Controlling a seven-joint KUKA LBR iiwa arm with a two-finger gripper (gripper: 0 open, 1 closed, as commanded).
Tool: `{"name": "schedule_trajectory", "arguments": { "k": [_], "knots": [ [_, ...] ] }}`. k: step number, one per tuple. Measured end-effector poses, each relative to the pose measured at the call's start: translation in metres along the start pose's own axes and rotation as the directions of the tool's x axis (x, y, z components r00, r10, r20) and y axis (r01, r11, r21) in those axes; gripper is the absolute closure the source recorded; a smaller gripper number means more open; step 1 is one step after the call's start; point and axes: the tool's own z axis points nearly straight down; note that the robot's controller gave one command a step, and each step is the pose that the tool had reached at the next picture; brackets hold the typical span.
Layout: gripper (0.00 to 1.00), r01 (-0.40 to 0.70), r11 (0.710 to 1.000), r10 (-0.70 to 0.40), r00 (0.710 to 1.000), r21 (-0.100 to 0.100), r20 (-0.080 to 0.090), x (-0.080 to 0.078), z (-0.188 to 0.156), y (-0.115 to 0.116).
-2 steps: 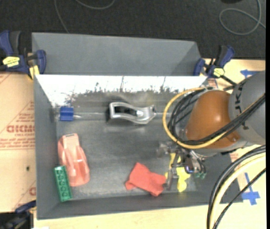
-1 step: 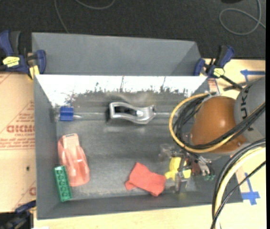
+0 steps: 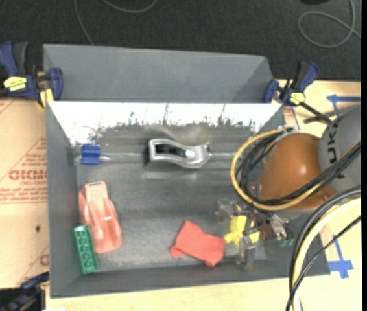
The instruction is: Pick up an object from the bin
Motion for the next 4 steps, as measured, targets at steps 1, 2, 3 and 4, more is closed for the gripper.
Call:
{"name": "schedule_trajectory", "arguments": {
  "k": [1,2,3,4],
  "knots": [
    [0.00,0.033,0.999,-0.033,0.999,0.000,0.002,-0.014,-0.021,0.011],
    [0.00,0.177,0.984,-0.177,0.984,0.002,0.005,-0.009,-0.010,0.005],
    [0.00,0.053,0.999,-0.053,0.999,-0.001,0.002,-0.009,0.001,0.013],
    [1.00,0.499,0.867,-0.499,0.867,0.004,0.003,-0.006,0.015,0.035]
  ]
}}
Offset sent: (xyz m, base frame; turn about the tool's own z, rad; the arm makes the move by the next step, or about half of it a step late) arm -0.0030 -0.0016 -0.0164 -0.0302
